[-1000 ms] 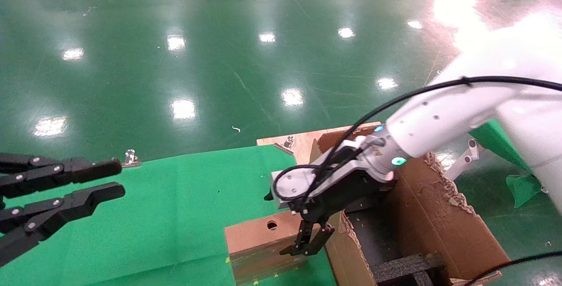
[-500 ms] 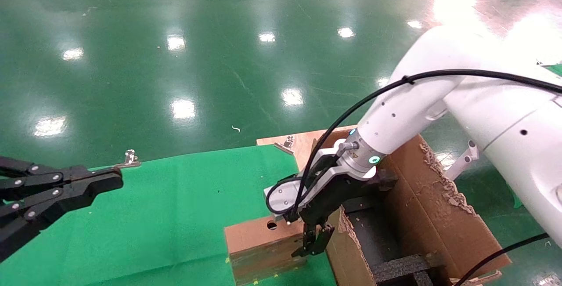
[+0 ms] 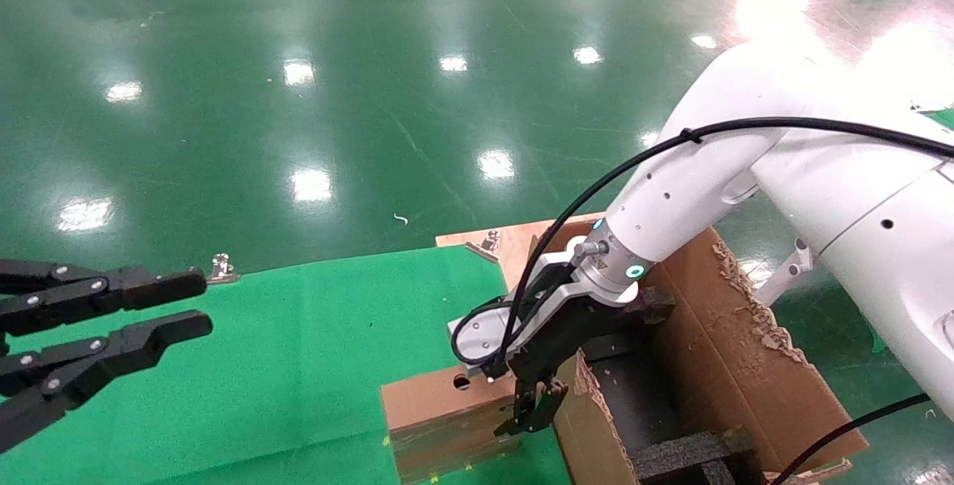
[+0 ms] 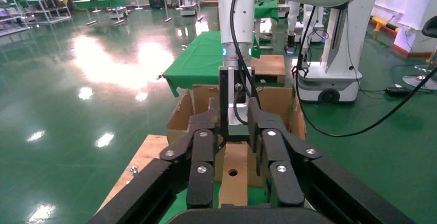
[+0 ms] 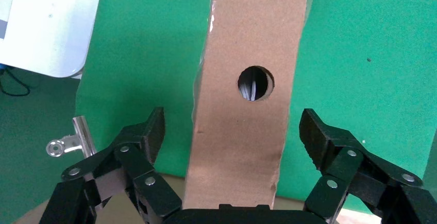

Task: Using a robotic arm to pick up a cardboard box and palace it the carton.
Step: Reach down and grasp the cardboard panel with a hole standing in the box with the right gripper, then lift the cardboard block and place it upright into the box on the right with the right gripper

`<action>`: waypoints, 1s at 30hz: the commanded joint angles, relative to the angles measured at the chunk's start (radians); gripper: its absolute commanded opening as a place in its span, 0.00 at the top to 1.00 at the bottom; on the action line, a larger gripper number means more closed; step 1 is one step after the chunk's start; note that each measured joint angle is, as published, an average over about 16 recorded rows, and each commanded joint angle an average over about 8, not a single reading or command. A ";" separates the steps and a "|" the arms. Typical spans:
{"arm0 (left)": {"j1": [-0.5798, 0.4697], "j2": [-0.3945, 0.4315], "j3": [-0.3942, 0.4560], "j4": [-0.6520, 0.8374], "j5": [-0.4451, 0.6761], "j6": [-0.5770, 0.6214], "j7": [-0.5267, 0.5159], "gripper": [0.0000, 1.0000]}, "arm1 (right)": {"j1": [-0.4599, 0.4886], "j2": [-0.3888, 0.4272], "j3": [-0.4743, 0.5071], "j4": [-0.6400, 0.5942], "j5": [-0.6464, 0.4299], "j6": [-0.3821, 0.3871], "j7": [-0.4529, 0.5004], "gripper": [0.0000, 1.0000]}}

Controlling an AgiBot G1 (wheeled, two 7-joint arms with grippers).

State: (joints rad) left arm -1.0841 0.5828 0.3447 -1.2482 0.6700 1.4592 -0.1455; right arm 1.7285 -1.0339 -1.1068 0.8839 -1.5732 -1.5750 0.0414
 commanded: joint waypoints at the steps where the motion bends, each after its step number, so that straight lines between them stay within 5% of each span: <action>1: 0.000 0.000 0.000 0.000 0.000 0.000 0.000 0.00 | -0.002 0.002 0.002 0.002 0.001 0.000 0.000 1.00; 30: 0.000 0.000 0.000 0.000 0.000 0.000 0.000 0.00 | -0.006 0.009 0.012 0.008 0.012 0.007 0.006 1.00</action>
State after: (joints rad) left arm -1.0842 0.5828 0.3447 -1.2483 0.6700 1.4592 -0.1455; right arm 1.7325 -1.0201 -1.0884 0.8898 -1.5520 -1.5667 0.0461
